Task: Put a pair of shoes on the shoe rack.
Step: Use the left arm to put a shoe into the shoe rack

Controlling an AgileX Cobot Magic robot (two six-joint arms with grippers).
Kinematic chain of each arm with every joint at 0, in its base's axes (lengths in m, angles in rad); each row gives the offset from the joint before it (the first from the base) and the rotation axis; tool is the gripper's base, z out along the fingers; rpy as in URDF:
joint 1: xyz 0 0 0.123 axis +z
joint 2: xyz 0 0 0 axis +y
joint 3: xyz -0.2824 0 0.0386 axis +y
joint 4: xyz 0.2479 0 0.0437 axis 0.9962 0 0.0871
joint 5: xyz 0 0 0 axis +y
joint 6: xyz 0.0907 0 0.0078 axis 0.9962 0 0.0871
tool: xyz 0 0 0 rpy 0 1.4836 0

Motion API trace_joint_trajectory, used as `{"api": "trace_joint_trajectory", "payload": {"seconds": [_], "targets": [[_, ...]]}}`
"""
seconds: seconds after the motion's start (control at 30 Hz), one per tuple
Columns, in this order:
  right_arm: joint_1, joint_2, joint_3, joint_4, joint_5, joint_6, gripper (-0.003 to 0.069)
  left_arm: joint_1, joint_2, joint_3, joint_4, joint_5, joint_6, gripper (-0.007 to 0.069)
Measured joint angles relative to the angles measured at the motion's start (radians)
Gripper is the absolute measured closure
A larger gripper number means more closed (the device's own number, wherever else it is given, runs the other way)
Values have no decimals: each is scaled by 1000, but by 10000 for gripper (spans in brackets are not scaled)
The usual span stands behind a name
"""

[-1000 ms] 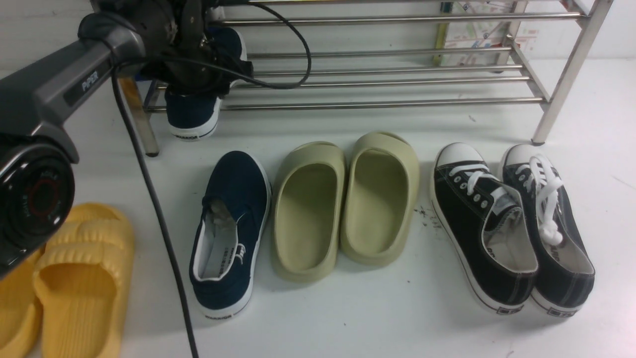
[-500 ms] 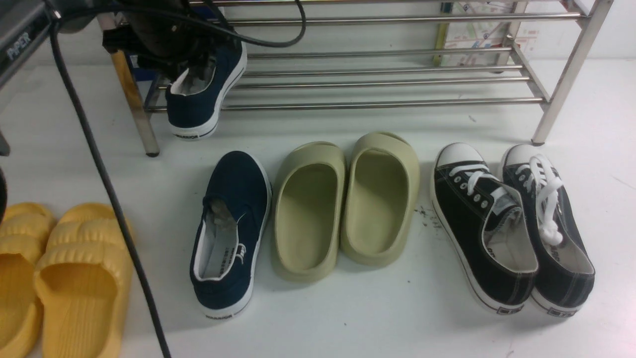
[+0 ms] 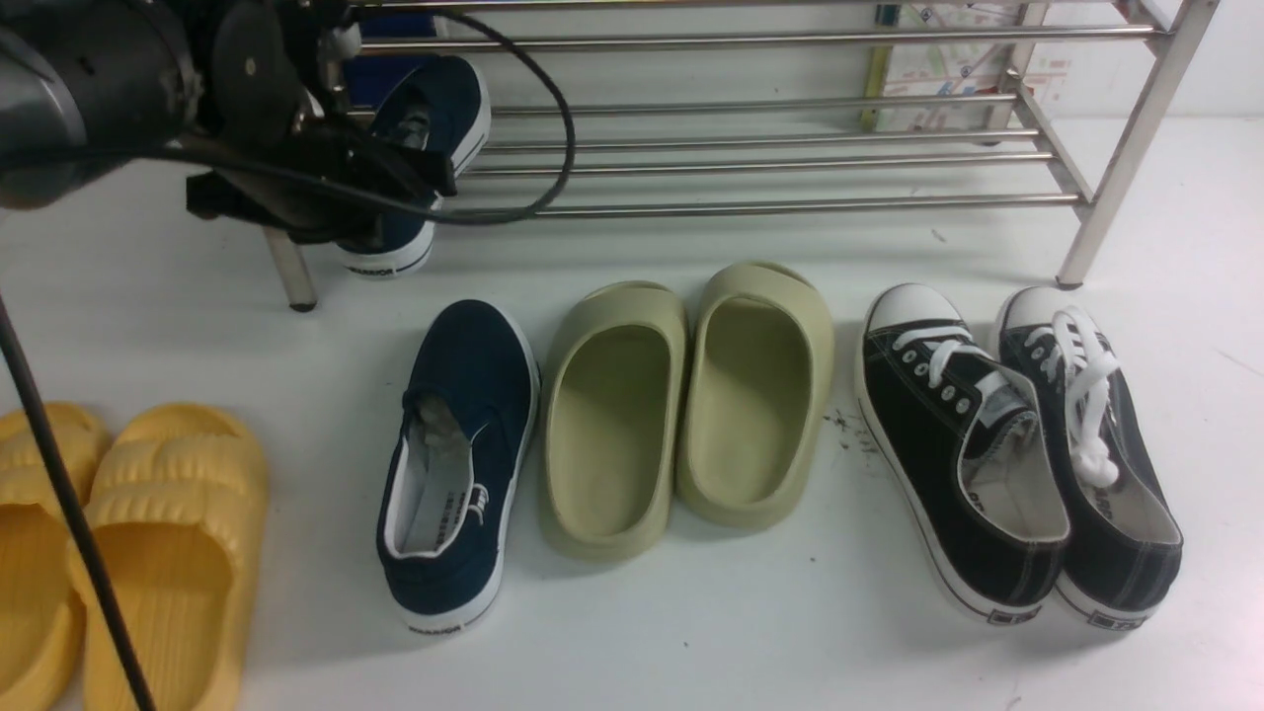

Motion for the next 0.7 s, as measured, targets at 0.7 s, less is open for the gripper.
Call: {"api": "trace_joint_trajectory", "payload": {"seconds": [0.7], "targets": [[0,0,0,-3,0,0,415,33,40,81,83,-383,-92,638]]}}
